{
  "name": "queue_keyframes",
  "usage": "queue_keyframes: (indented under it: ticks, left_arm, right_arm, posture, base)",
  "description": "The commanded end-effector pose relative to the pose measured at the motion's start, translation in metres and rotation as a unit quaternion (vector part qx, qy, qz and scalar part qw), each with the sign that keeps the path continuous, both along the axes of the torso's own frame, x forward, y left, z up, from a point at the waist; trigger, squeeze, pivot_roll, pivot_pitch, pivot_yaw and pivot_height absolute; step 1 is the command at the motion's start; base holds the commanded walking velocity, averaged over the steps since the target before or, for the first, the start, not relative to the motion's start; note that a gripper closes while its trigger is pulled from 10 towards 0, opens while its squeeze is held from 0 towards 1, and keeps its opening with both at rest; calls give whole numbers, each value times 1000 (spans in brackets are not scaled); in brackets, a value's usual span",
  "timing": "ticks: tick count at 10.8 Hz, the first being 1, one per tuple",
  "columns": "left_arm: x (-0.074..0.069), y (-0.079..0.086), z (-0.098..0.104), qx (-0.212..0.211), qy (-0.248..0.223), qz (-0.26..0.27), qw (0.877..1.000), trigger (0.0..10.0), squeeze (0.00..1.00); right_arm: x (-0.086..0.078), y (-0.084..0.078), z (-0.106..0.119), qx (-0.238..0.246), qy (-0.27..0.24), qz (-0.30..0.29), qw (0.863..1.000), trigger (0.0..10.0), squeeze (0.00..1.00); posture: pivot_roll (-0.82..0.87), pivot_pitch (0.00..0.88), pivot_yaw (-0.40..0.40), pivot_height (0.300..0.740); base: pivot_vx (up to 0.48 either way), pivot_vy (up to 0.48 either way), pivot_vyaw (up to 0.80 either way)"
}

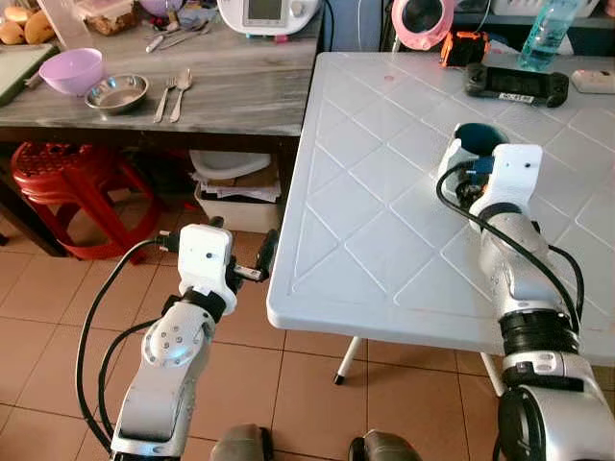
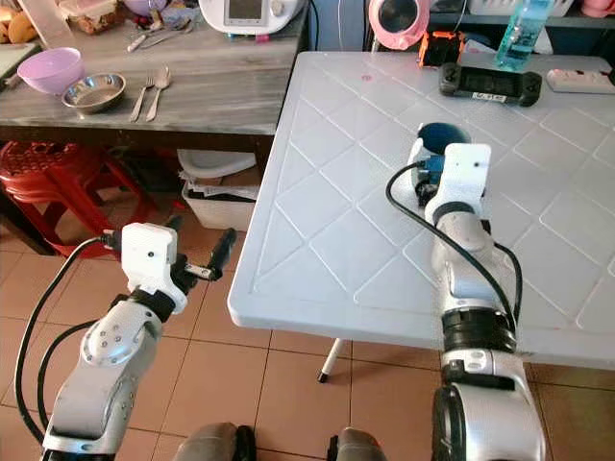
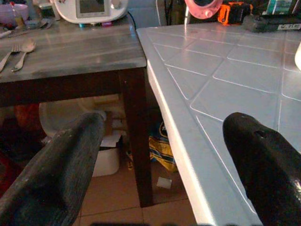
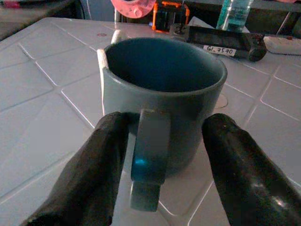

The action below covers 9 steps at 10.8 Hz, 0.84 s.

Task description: Setting the table

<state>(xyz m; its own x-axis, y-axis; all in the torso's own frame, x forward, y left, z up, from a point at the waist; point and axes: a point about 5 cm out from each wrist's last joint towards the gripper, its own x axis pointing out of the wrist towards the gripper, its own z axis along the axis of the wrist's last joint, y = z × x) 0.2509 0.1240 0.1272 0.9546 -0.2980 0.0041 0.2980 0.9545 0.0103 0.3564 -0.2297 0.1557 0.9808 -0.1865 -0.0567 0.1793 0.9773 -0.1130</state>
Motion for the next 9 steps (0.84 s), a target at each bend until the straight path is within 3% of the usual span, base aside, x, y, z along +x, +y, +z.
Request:
queue_keyframes:
  ticks: [1,9]
  left_arm:
    - [1,3,-1,6,5,8,1000,10000,0]
    - [4,2,-2,6,6,12,1000,10000,0]
  right_arm:
    - [3,1,6,-1,-7,7,1000,0,0]
    - [4,2,-6,11,12,10,1000,0,0]
  posture:
    - [69,80,74,740]
    - [65,70,68,740]
  base:
    - [0,0,0]
    - [0,0,0]
